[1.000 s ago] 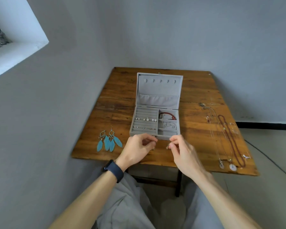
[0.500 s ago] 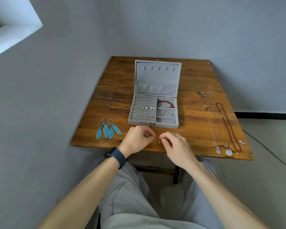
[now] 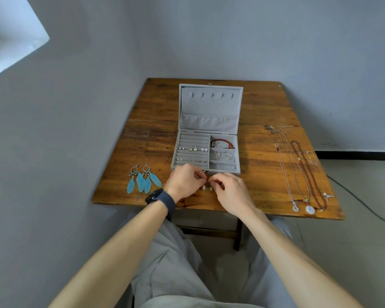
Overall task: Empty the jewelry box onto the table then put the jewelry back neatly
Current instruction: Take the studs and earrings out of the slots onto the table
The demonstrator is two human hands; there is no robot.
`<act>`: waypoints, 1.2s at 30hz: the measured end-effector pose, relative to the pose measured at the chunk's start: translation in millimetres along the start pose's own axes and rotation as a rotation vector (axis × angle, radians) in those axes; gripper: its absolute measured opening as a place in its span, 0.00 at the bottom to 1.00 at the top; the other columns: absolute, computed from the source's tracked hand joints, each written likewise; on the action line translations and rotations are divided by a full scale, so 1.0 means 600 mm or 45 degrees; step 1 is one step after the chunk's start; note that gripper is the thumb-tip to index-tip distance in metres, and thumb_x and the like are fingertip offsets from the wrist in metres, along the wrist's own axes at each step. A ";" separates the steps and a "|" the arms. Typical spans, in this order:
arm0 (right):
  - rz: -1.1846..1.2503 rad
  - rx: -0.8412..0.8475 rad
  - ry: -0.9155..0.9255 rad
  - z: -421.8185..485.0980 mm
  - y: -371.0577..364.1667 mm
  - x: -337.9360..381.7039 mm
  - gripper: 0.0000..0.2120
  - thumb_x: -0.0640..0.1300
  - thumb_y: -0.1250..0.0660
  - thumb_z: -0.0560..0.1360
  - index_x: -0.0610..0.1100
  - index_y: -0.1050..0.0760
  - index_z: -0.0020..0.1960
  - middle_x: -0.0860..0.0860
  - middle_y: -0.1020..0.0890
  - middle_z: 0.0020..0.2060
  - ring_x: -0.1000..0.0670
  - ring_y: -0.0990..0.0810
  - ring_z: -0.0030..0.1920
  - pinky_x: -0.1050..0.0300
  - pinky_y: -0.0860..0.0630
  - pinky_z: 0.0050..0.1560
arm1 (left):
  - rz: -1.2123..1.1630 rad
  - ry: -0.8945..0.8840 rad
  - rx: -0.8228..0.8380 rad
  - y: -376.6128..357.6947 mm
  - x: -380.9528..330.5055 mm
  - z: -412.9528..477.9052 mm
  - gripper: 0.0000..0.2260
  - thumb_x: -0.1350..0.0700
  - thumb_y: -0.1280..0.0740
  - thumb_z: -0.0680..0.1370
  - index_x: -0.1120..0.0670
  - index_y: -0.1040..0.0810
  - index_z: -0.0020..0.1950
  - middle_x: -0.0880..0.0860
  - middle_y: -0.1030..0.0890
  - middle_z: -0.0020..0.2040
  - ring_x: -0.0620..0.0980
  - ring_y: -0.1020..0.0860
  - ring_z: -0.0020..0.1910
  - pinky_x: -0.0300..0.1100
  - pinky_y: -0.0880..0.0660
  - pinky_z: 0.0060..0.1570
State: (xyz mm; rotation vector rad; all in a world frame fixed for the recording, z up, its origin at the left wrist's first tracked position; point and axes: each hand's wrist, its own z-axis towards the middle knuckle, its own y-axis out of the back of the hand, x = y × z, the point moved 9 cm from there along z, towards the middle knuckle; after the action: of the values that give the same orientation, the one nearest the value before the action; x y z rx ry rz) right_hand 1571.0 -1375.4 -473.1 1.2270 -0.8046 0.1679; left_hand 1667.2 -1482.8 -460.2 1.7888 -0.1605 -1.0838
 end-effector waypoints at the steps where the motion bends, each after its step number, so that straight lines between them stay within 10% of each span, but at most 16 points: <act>1: -0.008 -0.002 0.005 0.002 0.000 0.001 0.09 0.44 0.34 0.80 0.49 0.19 0.58 0.53 0.19 0.53 0.55 0.23 0.50 0.68 0.30 0.48 | 0.002 -0.002 -0.005 0.000 0.000 0.001 0.06 0.53 0.30 0.78 0.48 0.15 0.53 0.47 0.16 0.46 0.44 0.20 0.46 0.38 0.22 0.46; 15: 0.067 -0.227 -0.027 -0.018 0.011 -0.005 0.12 0.42 0.31 0.78 0.46 0.20 0.61 0.52 0.19 0.53 0.54 0.20 0.50 0.59 0.21 0.53 | 0.021 0.001 -0.055 -0.002 0.007 0.000 0.08 0.52 0.30 0.78 0.48 0.16 0.56 0.47 0.15 0.50 0.44 0.19 0.49 0.41 0.20 0.49; 36: -0.085 -0.246 0.027 -0.064 -0.007 -0.003 0.10 0.42 0.29 0.75 0.44 0.16 0.56 0.52 0.22 0.53 0.53 0.27 0.53 0.66 0.32 0.53 | 0.328 -0.052 -0.166 -0.002 -0.010 -0.046 0.10 0.49 0.35 0.80 0.47 0.18 0.59 0.48 0.19 0.53 0.50 0.20 0.50 0.47 0.19 0.45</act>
State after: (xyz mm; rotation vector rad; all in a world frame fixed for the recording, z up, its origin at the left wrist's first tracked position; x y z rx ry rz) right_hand 1589.5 -1342.8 -481.6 1.0667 -0.7427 0.0474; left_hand 1683.0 -1460.2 -454.6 1.5807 -0.3286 -0.9247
